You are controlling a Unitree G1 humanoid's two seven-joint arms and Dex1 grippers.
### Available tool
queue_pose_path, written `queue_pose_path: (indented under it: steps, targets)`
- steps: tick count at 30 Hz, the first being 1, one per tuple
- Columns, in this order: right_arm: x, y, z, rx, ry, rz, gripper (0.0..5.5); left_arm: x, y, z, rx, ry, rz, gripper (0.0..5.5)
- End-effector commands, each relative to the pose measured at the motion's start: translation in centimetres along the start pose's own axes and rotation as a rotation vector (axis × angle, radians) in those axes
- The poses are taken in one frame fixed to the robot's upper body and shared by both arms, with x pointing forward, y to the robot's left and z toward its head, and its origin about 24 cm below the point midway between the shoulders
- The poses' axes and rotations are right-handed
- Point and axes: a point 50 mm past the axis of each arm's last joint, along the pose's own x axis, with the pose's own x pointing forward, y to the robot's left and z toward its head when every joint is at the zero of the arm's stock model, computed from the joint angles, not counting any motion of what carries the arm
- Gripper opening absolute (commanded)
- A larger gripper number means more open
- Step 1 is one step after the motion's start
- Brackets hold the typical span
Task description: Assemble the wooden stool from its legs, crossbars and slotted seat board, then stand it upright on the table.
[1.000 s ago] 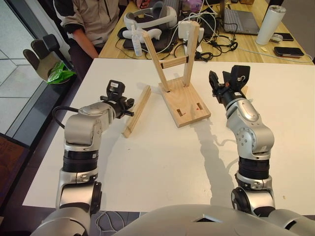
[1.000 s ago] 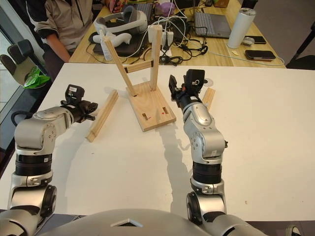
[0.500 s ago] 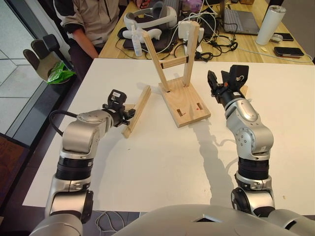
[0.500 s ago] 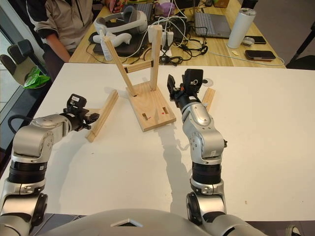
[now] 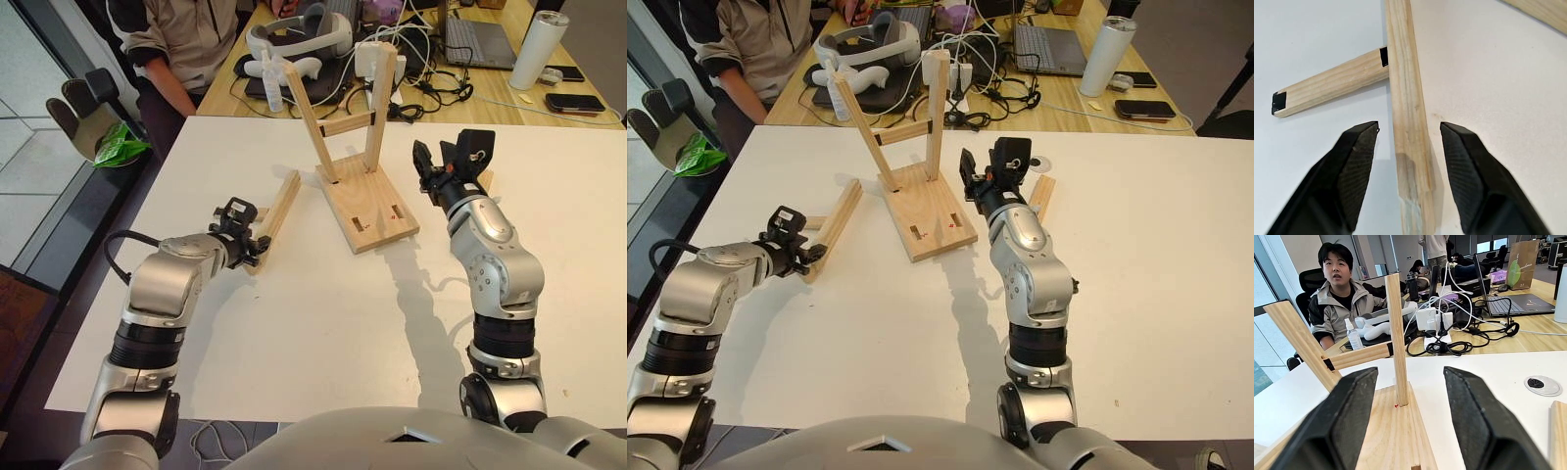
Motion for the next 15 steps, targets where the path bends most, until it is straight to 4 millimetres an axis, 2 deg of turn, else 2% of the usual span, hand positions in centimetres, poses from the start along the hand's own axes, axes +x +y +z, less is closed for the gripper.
queue_pose_path:
  steps: [1, 7, 15]
  targets:
    - [-0.1, -0.2, -0.2, 0.007, 0.010, -0.016, 2.50, -0.1, 0.3, -0.7, 0.013, 0.039, 0.010, 2.34]
    - [-0.2, -0.1, -0.1, 0.010, 0.008, -0.015, 2.50, 0.1, -0.2, -1.5, 0.008, 0.058, -0.014, 2.34]
    - [-0.1, 0.0, -0.1, 0.011, 0.011, -0.014, 2.50, 0.1, -0.1, -2.0, -0.002, 0.061, -0.015, 1.14]
